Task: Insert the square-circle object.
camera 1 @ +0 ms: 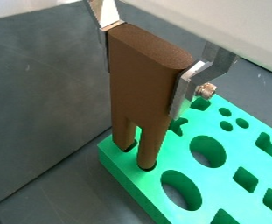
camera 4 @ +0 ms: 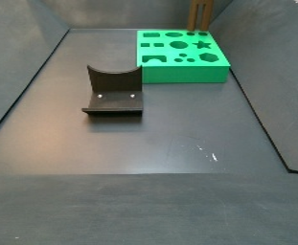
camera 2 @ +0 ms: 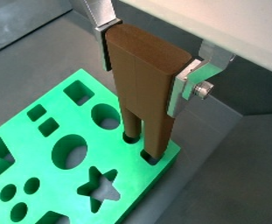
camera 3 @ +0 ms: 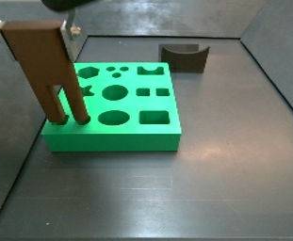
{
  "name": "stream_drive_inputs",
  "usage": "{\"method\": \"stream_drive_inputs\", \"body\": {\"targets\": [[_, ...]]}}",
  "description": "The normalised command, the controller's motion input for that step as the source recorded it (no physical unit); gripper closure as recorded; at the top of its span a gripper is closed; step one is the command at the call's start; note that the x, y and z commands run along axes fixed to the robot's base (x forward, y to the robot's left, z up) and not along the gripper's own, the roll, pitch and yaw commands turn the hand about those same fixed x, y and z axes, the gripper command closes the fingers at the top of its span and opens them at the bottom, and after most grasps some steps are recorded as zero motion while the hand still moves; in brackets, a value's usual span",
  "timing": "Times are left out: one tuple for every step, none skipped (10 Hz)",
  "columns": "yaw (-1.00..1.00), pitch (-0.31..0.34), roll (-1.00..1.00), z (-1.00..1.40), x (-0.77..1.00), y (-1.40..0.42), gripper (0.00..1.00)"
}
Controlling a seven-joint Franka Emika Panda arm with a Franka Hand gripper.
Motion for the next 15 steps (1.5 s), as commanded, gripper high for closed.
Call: {"method": "stream_drive_inputs", "body": {"targets": [[0.00, 0.066, 0.12, -0.39, 0.31, 0.09, 1.00], [0.00, 0.027, 0.12, -0.35, 0.11, 0.00, 1.00], [-0.01, 0.000, 0.00, -0.49, 0.00, 0.00, 1.00], [-0.03, -0.043, 0.00, -0.75, 0.00, -0.02, 1.00], [-0.17, -0.094, 0.00, -0.93, 0.00, -0.04, 1.00], [0.00, -0.161, 0.00, -0.67, -0.51, 0.00, 1.00], [0.03, -0.079, 0.00, -0.33, -0.52, 0.03, 1.00], [0.00, -0.023, -0.01, -0.25, -0.33, 0.03, 1.00], [0.00, -0.001, -0.02, -0.47, 0.03, 0.00, 1.00], [-0.18, -0.016, -0.07, -0.73, 0.26, 0.00, 1.00], [-0.33, 0.000, -0.12, -0.75, 0.32, 0.00, 1.00], [-0.23, 0.000, -0.14, -0.59, 0.29, 0.00, 1.00], [-0.12, 0.029, -0.08, -0.48, 0.23, 0.00, 1.00], [-0.09, -0.019, -0.18, -0.28, 0.06, 0.00, 1.00], [-0.03, 0.000, -0.06, -0.02, 0.04, 0.00, 1.00]]}}
